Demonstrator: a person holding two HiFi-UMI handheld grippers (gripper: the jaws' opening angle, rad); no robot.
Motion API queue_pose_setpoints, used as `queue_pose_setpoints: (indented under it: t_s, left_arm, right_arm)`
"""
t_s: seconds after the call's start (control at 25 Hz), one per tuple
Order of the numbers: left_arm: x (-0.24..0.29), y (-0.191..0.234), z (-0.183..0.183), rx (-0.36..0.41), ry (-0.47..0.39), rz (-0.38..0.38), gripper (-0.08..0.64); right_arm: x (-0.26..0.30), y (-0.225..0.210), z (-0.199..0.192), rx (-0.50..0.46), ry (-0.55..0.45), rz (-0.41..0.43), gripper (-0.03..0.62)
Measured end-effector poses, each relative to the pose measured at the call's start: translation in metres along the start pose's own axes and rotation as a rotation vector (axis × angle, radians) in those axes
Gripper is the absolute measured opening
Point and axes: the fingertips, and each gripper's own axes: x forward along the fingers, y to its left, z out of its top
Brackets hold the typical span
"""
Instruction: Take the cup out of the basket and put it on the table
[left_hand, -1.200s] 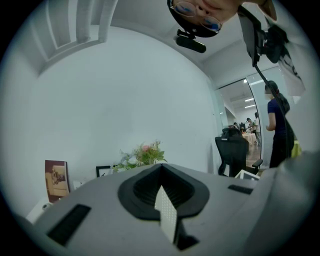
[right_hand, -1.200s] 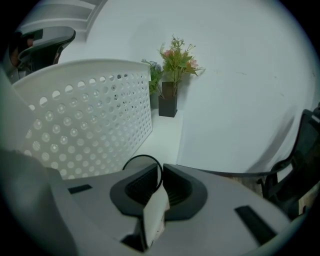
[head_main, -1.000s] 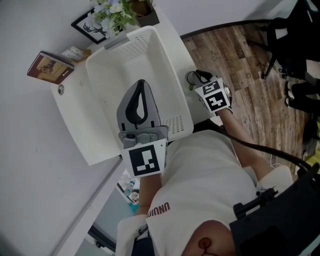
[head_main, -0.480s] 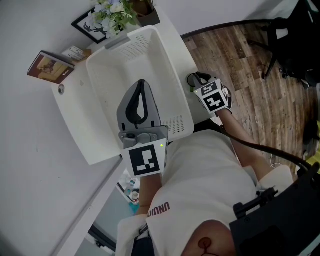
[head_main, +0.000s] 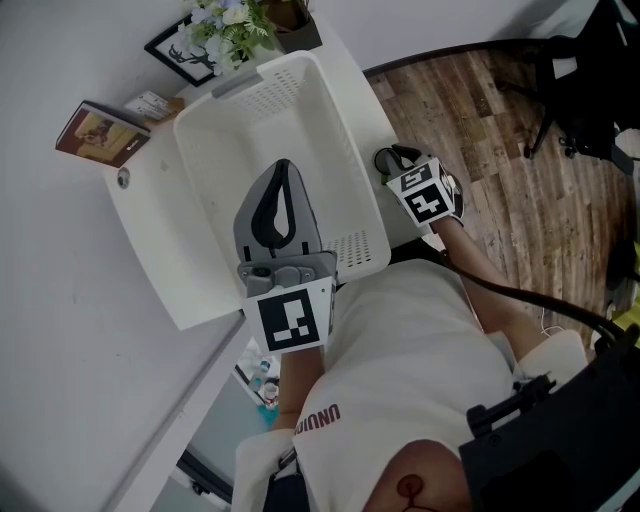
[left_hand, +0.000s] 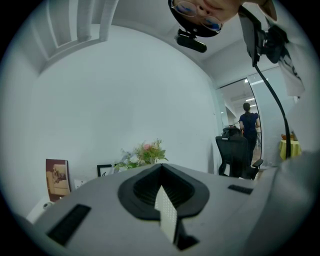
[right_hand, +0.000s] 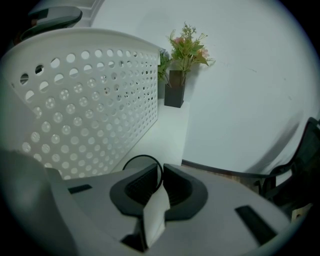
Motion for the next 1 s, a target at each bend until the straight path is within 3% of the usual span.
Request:
queue_pose_setpoints:
  t_s: [0.68,1.0]
  left_arm:
    - [0.000,-0.001,0.002,-0.005,-0.011,-0.008,0.011]
    - [-0.001,-0.001,0.003,-0.005,-0.026,-0.025,0.011]
  right_arm:
    - [-0.010,0.001,0.016,-0.033,-0.035,0.017,0.060]
    - [-0.048,-0.010,0.059,-0.005,-0.194,-0.024,0.058]
